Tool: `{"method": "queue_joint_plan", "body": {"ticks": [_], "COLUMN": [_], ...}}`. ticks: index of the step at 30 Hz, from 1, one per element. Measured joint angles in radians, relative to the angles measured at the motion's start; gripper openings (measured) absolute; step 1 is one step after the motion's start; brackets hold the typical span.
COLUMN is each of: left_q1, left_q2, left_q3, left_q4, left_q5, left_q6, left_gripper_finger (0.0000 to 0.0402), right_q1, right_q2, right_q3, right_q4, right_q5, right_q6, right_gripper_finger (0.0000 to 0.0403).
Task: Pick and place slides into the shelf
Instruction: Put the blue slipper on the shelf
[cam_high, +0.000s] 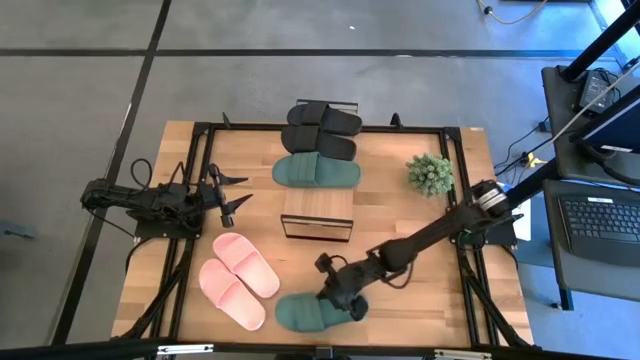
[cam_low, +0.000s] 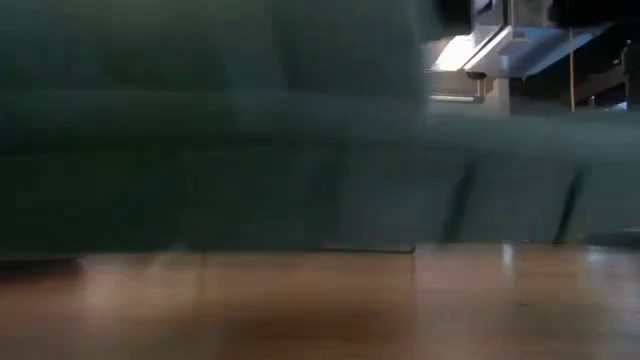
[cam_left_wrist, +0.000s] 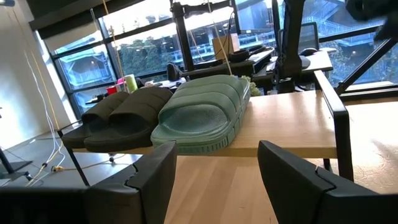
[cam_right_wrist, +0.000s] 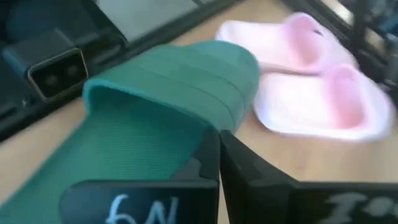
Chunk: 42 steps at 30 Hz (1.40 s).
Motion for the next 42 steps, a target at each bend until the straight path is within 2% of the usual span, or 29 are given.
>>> {"method": "queue_joint_plan", "body": {"ticks": [5,7,13,18,23,28,30,33,42], "left_q1": [0.0,0.0,0.0,0.0,0.0,0.0,0.0,0.0,0.0], "left_q2": [0.0,0.0,0.0,0.0,0.0,0.0,0.0,0.0,0.0], "left_q3": [0.0,0.0,0.0,0.0,0.0,0.0,0.0,0.0,0.0], "left_q4": [0.0,0.0,0.0,0.001,0.001,0.001,0.001,0.001,0.001], "left_q5": [0.0,0.0,-0.001,-0.001,-0.001,-0.001,-0.001,-0.001,-0.001], "left_q6": [0.0,0.0,0.003,0.032,0.065,0.115,0.116,0.116,0.116], "left_gripper_finger": [0.0217,0.0217,0.0217,0.0217,0.0217,0.0217,0.0217,0.0217,0.0217], "right_q1": [0.023,0.02,-0.054,-0.187,-0.337,-0.486,-0.534,-0.591,-0.691], "right_q2": [-0.15,-0.218,-0.431,-0.509,-0.503,-0.455,-0.428,-0.381,-0.243], "right_q3": [0.0,0.0,0.002,0.002,0.048,0.148,0.186,0.237,0.272], "right_q4": [-0.11,-0.137,-0.147,-0.155,-0.166,-0.195,-0.237,-0.311,-0.328], "right_q5": [0.141,0.166,0.176,0.168,0.03,-0.208,-0.272,-0.312,-0.433], "right_q6": [-0.061,-0.092,-0.208,-0.243,-0.321,-0.346,-0.344,-0.343,-0.339], "right_gripper_finger": [0.0001,0.0001,0.0,0.0,0.0,0.0,0.0,0.0,0.0]}}
